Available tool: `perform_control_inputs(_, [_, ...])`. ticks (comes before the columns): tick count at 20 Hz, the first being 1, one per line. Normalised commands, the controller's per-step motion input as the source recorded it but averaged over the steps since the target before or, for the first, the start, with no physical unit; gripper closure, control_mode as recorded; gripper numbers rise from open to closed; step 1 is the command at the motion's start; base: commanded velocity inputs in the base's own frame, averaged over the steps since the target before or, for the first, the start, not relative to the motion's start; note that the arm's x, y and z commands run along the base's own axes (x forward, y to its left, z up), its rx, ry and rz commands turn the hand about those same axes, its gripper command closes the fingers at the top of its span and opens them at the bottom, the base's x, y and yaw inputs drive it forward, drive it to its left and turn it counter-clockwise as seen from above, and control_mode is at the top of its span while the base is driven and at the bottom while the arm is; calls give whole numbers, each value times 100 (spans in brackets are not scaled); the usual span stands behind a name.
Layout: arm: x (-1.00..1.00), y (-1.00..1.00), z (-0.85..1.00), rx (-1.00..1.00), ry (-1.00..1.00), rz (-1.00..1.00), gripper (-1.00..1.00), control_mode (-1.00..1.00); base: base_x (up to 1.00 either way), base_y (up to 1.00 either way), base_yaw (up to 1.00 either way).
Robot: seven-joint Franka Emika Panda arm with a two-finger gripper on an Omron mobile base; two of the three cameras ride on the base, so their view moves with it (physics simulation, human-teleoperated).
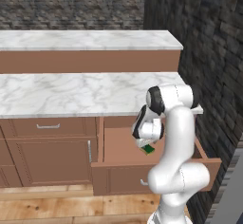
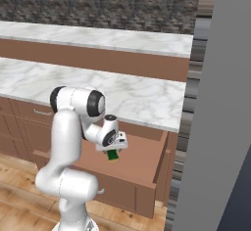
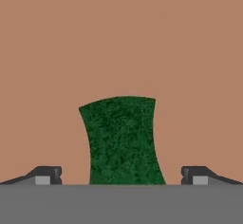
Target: Restock the sink supplies by placing the sponge and soap dispenser on the counter and next to the sink. Make sure the soap dispenser is upright.
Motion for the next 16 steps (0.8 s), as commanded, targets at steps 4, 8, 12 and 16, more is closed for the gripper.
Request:
perform_control_inputs(4, [27,0,-35,0,9,8,-100,-100,0,0,0])
perform_control_inputs(8, [26,0,-33,0,7,9,-100,-100,0,0,0])
perform_control_inputs(12, [6,0,-39,0,3,8,-100,-100,0,0,0])
perform_control_inputs(16, [0,0,-33,0,0,6,-100,-100,0,0,0])
